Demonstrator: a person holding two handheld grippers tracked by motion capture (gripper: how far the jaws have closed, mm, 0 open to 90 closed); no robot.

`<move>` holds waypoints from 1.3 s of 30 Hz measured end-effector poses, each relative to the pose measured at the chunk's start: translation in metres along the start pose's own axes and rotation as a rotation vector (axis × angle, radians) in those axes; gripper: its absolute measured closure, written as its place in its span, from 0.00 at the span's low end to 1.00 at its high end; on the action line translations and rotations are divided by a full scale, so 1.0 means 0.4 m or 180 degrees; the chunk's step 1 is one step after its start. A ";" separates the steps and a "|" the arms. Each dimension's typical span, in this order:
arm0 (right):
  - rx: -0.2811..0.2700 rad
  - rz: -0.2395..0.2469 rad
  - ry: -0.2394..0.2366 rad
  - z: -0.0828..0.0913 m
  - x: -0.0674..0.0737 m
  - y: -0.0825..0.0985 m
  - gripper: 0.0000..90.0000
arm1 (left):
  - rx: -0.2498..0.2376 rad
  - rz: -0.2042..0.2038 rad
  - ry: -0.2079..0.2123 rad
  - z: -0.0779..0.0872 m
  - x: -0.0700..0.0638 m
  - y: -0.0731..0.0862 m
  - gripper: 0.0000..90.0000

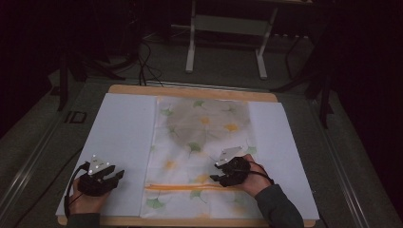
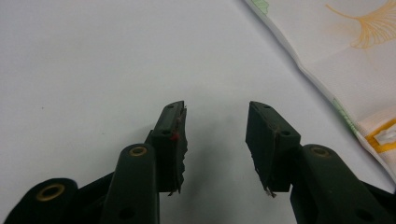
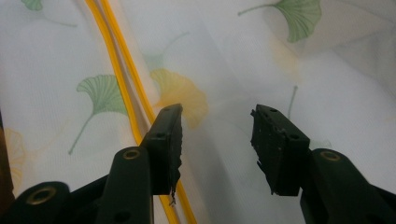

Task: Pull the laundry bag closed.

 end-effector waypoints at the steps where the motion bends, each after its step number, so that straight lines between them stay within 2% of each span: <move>1: -0.0001 0.0011 0.0002 -0.002 0.002 -0.004 0.58 | -0.0002 -0.0002 0.0001 0.000 0.000 0.000 0.64; 15: 0.0025 0.0179 -0.0085 -0.027 0.037 -0.054 0.57 | 0.0008 0.0017 0.0023 -0.001 0.000 0.001 0.63; 25: 0.0016 0.0317 -0.0142 -0.040 0.057 -0.087 0.59 | 0.0029 -0.0017 0.0031 -0.001 -0.003 -0.001 0.64; 34: -0.0002 0.0332 -0.0181 -0.051 0.073 -0.108 0.58 | 0.0032 -0.0029 0.0042 -0.001 -0.005 -0.001 0.65; 39: 0.0004 0.0399 -0.0181 -0.056 0.083 -0.122 0.57 | 0.0046 -0.0042 0.0042 -0.001 -0.006 -0.001 0.65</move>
Point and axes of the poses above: each handheld gripper's, and its own axes: z roughly backward along the jaws, y roughly out of its underside, x roughly to its left, the point moved 5 cm from there along -z, roughly forward along the jaws, and after that the axes turned 4 degrees about -z, right-handed, at the moved point
